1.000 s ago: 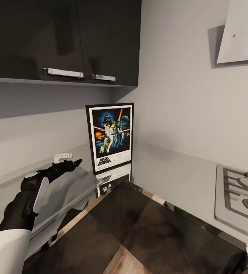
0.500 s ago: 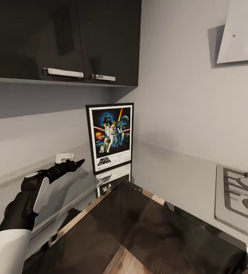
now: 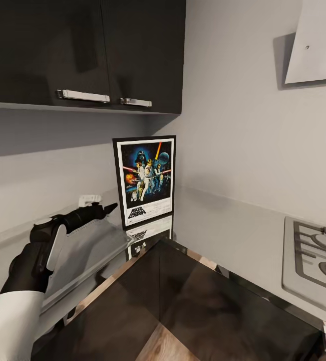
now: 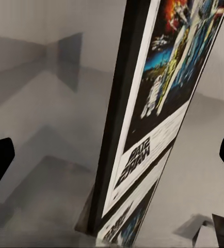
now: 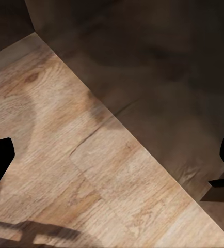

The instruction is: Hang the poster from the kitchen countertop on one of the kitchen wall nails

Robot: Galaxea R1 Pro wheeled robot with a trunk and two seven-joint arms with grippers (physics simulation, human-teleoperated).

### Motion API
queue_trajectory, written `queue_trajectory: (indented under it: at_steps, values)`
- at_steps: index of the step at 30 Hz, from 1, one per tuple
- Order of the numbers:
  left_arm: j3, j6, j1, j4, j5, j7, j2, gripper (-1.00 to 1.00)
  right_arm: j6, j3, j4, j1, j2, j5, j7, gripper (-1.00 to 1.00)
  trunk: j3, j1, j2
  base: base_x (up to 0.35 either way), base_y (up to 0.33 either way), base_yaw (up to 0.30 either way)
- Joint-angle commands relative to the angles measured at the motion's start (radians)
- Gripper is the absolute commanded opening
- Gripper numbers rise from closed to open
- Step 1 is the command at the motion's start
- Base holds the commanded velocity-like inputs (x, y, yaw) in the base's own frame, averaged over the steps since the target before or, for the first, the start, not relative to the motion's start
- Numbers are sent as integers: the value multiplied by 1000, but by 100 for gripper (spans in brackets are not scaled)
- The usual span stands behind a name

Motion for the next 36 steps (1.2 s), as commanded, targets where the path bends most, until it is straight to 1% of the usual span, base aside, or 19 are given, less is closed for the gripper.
queue_trajectory:
  at_steps: [1,4,5,8,13,14,16,26,33,34,36]
  values:
    - [1,8,-7,1,7,-2,0,100,-3,1,0,-1,0,3,1,100,-1,0,-1,0,0,0]
    - [-5,8,-36,20,6,-6,-1,100,-3,1,0,-1,0,3,0,100,-1,0,-1,0,0,0]
    - [-15,8,-59,57,6,-7,-1,100,-3,1,0,-1,0,3,0,100,-1,0,-1,0,0,0]
    - [-19,8,-70,84,6,-7,-1,100,-3,1,0,-1,0,3,1,100,-1,0,-1,0,0,0]
    - [-26,7,-107,143,6,-11,-2,100,-3,1,0,-1,0,3,0,100,-1,0,-1,0,0,0]
    - [-61,7,-147,192,6,-41,-2,100,-3,1,0,-1,0,3,0,100,-1,0,-1,0,0,0]
    - [-69,7,-159,206,6,-47,-2,100,-3,1,0,-1,0,3,1,100,-1,0,-1,0,0,0]
    - [-78,6,-191,234,6,-54,-5,100,-3,1,0,-1,0,3,0,100,-1,0,-1,0,0,0]
    - [-82,4,-196,239,6,-56,-3,100,-3,1,0,-1,0,3,1,100,-1,0,-1,0,0,0]
    - [-84,4,-196,238,6,-56,-3,100,-3,1,0,-1,0,3,1,100,-1,0,-1,0,0,0]
    - [-111,4,-197,237,5,-56,-2,100,-3,1,0,-1,0,3,0,100,-1,0,-1,0,0,0]
